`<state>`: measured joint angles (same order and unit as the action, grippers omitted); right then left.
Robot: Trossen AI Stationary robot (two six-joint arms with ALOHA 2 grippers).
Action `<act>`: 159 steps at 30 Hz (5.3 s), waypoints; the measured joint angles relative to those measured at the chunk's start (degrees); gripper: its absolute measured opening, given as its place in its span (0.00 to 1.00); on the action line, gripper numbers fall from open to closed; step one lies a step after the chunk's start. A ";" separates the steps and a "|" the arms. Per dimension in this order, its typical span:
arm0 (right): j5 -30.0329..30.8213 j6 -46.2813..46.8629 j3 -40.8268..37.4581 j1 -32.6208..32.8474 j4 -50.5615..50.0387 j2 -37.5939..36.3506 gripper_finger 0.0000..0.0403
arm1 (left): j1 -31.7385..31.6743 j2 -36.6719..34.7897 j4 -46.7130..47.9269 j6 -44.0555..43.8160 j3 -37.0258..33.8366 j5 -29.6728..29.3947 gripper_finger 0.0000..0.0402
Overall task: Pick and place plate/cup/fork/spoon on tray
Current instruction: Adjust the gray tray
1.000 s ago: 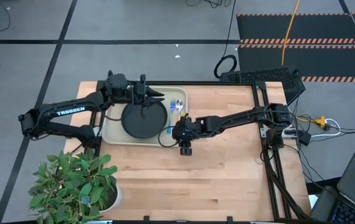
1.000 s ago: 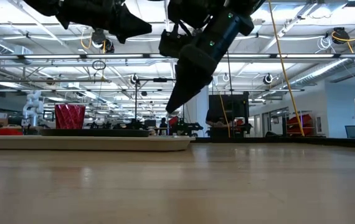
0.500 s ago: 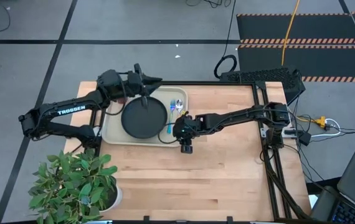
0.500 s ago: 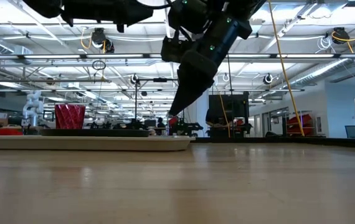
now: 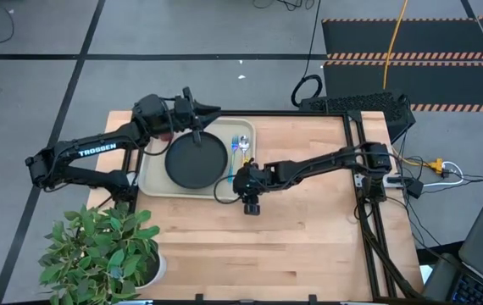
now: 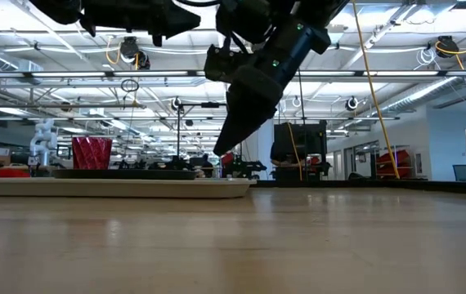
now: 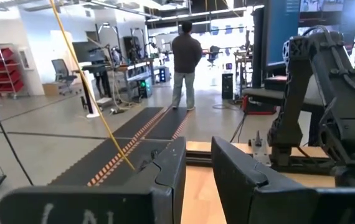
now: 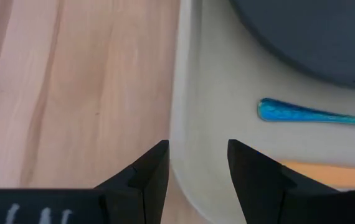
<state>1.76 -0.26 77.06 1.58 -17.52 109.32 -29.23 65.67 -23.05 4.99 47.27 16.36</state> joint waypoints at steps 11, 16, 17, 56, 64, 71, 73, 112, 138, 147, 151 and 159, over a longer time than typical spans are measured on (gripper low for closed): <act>1.44 4.03 -8.64 0.20 8.68 0.46 0.39 | 0.00 -0.04 1.82 -0.72 0.00 0.00 0.20; 1.43 3.51 -9.07 0.18 9.74 0.46 0.39 | 0.00 -0.07 1.81 -0.72 0.00 0.01 0.20; 1.44 3.21 -9.07 0.16 9.83 0.46 0.39 | 0.00 -0.07 1.80 -0.73 0.00 0.01 0.20; 1.40 7.24 -12.83 2.68 -6.95 -3.06 0.39 | 0.00 -0.13 2.82 -0.76 0.02 0.02 0.20; 2.00 9.22 -12.83 5.90 -13.27 -3.04 0.39 | 0.00 -0.13 2.82 -0.76 0.04 0.02 0.20; 3.10 8.71 -12.87 8.24 -15.32 -3.70 0.39 | 0.00 -0.13 2.77 -0.76 0.04 0.02 0.20; 3.83 8.66 -12.87 8.57 -16.47 -3.97 0.39 | 0.00 -0.13 2.77 -0.76 0.04 0.02 0.20; 4.22 7.79 -29.35 18.70 -13.33 -20.79 0.22 | 0.11 -0.13 2.16 -0.83 0.04 0.04 0.20; 5.03 -5.23 -29.33 21.50 -12.45 -20.85 0.10 | 0.07 -0.13 2.17 -0.82 0.04 0.04 0.20; 4.55 -9.44 -29.31 21.72 -11.23 -20.83 0.09 | 0.07 -0.13 2.14 -0.81 0.04 0.04 0.20; 4.66 -12.52 -29.31 22.13 -9.88 -20.83 0.08 | 0.07 -0.13 1.92 -0.81 0.04 0.04 0.20; 4.22 -15.93 -29.27 22.19 -9.67 -20.83 0.08 | 0.07 -0.13 1.87 -1.06 0.04 0.04 0.20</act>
<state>5.98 -16.19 47.79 23.77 -27.18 88.49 -29.17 65.54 -21.18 3.94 47.31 16.40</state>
